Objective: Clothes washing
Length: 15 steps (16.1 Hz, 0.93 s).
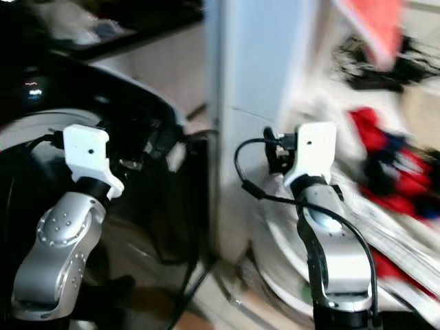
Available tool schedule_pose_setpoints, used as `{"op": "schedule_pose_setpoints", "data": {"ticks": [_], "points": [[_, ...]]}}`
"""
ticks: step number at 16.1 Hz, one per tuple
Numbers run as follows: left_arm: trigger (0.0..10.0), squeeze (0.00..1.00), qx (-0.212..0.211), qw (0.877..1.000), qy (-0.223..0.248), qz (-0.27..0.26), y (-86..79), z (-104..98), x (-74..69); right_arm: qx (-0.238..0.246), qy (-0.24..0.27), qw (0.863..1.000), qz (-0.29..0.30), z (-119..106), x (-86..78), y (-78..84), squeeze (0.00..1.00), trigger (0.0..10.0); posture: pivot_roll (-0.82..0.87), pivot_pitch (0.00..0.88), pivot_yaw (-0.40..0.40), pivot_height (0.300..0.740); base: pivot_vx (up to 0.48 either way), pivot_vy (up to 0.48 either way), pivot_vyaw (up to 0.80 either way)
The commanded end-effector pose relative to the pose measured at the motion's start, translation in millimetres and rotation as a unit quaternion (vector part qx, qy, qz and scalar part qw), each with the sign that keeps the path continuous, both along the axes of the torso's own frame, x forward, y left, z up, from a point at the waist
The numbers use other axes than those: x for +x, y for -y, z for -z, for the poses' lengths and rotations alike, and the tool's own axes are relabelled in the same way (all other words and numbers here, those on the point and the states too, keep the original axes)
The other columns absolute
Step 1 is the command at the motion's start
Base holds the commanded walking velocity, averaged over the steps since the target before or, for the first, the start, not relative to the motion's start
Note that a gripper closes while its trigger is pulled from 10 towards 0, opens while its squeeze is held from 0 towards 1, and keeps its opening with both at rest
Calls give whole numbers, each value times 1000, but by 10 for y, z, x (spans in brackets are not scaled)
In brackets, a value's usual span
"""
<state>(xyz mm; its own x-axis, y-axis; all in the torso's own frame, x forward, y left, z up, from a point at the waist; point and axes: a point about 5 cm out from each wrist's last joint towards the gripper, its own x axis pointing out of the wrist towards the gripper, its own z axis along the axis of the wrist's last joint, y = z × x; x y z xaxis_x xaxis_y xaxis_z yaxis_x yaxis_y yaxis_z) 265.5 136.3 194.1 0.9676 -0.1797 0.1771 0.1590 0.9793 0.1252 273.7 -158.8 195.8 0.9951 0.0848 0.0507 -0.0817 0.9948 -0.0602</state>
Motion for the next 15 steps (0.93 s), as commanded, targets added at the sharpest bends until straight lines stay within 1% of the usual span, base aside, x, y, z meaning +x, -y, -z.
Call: {"op": "schedule_pose_setpoints", "data": {"ticks": [1, 3, 5, 8, 10, 12, 13, 14, 15], "points": [[10000, 0, 3, 1000, 1, -1, -29, 3, -12, 3, -1, 1000, -7, -5, -15, -24, 0, 10000, -69, 0, 12, 740, 0, 0, 0], [10000, 0, 6, 1000, 1, 1, -20, 8, -18, 21, -7, 1000, -9, 1, -24, -30, 0, 10000, -72, 0, 12, 740, 0, -137, 0], [10000, 0, -11, 1000, -3, 2, -31, 20, -29, 27, -3, 1000, -10, -10, -42, -35, 0, 10000, -72, 0, 11, 740, 0, 0, -788], [10000, 0, 9, 1000, 0, 9, -33, 27, -50, 32, -11, 999, -12, 11, -72, -54, 0, 10000, -73, 0, 14, 740, 0, 0, -681], [10000, 0, 17, 1000, 1, 8, -28, 28, -44, 28, -15, 999, -15, 19, -78, -70, 0, 10000, -74, 0, 17, 740, 0, -480, 0], [10000, 0, 13, 1000, 0, 9, -32, 30, -38, 20, -20, 999, -19, 17, -84, -84, 0, 10000, -75, 0, 18, 740, 0, -480, 0], [10000, 0, 9, 1000, -5, -2, -64, 43, -29, 5, -22, 999, -29, 8, -69, -95, 0, 10000, -76, 0, 16, 740, 0, 0, 0], [10000, 0, 0, 1000, -10, -14, -94, 54, -17, -3, -20, 999, -31, -8, -55, -95, 0, 10000, -76, 0, 15, 740, 0, 0, 0], [10000, 0, 1, 1000, -13, -20, -109, 59, -7, -7, -18, 999, -30, -20, -44, -90, 0, 10000, -76, 0, 15, 740, 0, 0, 0]]}}
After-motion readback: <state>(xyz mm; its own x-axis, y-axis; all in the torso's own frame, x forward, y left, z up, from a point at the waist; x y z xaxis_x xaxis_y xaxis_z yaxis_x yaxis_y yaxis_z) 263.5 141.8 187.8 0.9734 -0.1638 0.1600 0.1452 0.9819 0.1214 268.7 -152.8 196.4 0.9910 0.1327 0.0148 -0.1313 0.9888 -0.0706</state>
